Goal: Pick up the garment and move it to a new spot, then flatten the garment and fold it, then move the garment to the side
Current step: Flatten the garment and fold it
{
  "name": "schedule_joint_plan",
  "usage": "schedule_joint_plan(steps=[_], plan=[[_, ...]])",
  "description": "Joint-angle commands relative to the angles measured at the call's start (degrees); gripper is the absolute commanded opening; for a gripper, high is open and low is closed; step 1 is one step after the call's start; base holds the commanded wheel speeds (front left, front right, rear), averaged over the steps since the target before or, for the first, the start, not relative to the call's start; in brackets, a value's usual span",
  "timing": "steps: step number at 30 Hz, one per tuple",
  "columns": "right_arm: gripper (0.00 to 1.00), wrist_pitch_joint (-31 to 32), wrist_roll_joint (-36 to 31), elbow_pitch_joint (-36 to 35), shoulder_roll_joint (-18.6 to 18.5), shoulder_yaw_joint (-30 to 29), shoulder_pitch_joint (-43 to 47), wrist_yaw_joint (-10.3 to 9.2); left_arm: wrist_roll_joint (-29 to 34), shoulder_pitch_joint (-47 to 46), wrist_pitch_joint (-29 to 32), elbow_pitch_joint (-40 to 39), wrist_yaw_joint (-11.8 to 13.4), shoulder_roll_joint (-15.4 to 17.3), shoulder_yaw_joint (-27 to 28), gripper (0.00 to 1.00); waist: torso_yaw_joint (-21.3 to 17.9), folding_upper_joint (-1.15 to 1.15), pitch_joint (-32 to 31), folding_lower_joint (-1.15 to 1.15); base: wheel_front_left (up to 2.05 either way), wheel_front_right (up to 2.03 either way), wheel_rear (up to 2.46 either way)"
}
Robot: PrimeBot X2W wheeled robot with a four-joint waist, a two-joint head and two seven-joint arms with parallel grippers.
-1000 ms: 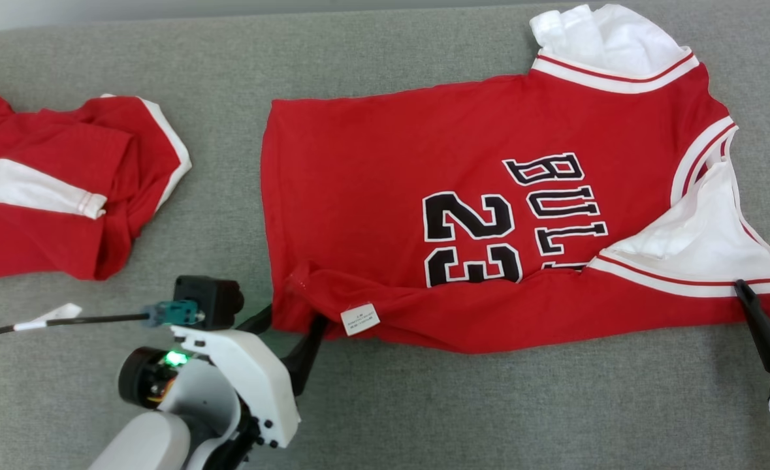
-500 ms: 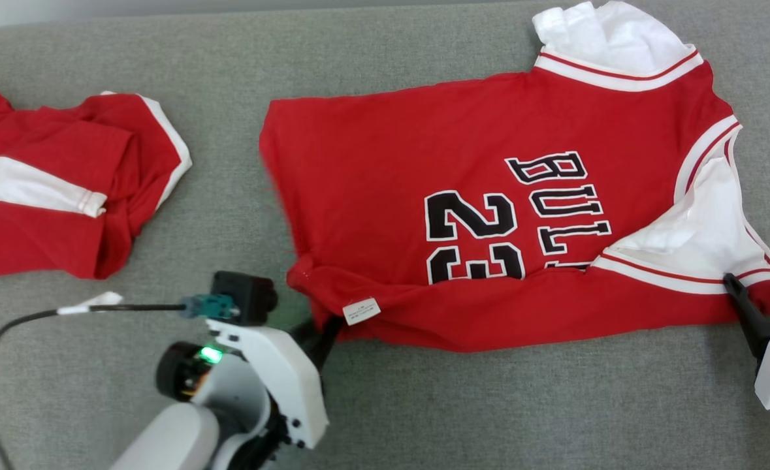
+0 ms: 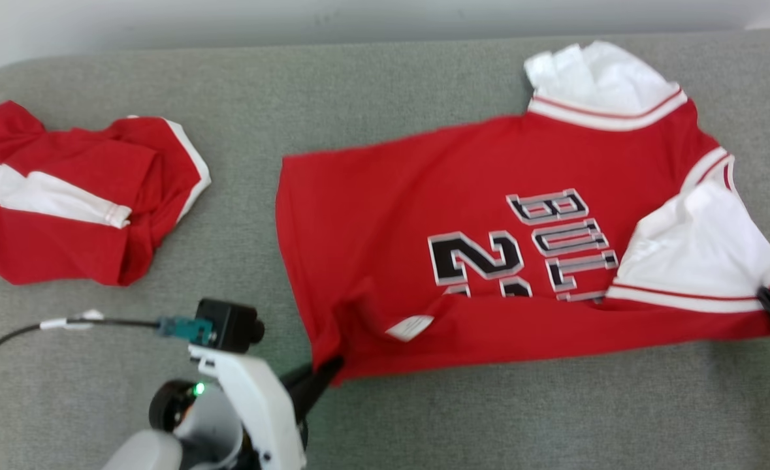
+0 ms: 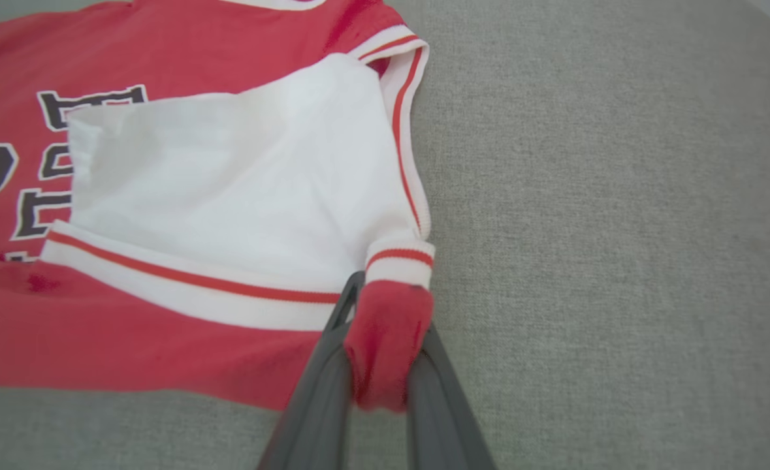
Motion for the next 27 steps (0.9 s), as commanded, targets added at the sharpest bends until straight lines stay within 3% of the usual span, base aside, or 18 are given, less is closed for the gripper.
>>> schedule_joint_plan(steps=[1,7,12,17,20,21,22,23,27], plan=[[0.00,1.1,1.2,-1.5,-1.2,-1.4,2.3,-0.10,-1.7,2.5,0.8,-1.2,0.2,1.3,0.7,0.00,0.3,0.00,-1.1,0.00,0.00,0.00,0.00],[0.00,5.4,4.3,-8.6,-2.9,-5.9,11.0,-0.12,-5.2,9.2,1.3,-4.4,0.8,3.2,1.9,0.00,0.5,0.00,-2.8,0.00,0.00,0.00,0.00],[0.00,6.5,4.5,-12.3,-0.7,-9.3,19.1,-0.15,-6.5,14.4,-1.5,-4.7,1.7,2.9,3.3,0.00,0.4,0.00,-3.5,0.00,0.00,0.00,0.00],[0.00,4.9,2.4,-11.7,1.4,-10.0,24.3,-0.16,-6.1,18.3,-4.2,-3.4,2.3,2.7,3.5,0.00,0.2,0.00,-4.0,0.00,0.00,0.00,0.00],[0.00,3.7,1.4,-10.6,2.4,-9.4,25.3,-0.16,-5.2,19.3,-5.3,-2.7,2.5,2.4,3.1,0.19,0.4,0.00,-4.2,0.00,0.00,0.00,0.00],[0.13,3.2,1.5,-10.4,3.0,-9.3,25.3,-0.16,-5.0,19.5,-5.6,-2.6,2.6,2.3,3.1,0.43,0.5,0.00,-4.4,0.00,0.00,0.00,0.00],[0.69,2.8,1.7,-10.2,3.4,-9.3,25.3,-0.16,-4.9,19.6,-5.7,-2.6,2.7,2.2,3.0,0.73,0.6,0.00,-4.5,0.00,0.00,0.00,0.00],[1.00,2.4,1.6,-10.1,3.4,-9.3,25.3,-0.16,-4.6,19.7,-6.0,-2.6,2.8,2.2,2.9,1.00,0.7,0.00,-4.6,0.00,0.00,0.00,0.00],[1.00,1.9,1.1,-10.8,2.3,-9.8,25.1,-0.13,-3.1,20.2,-6.4,-3.6,3.8,3.0,3.0,1.00,0.8,0.00,-5.1,0.00,0.00,0.00,0.00]])
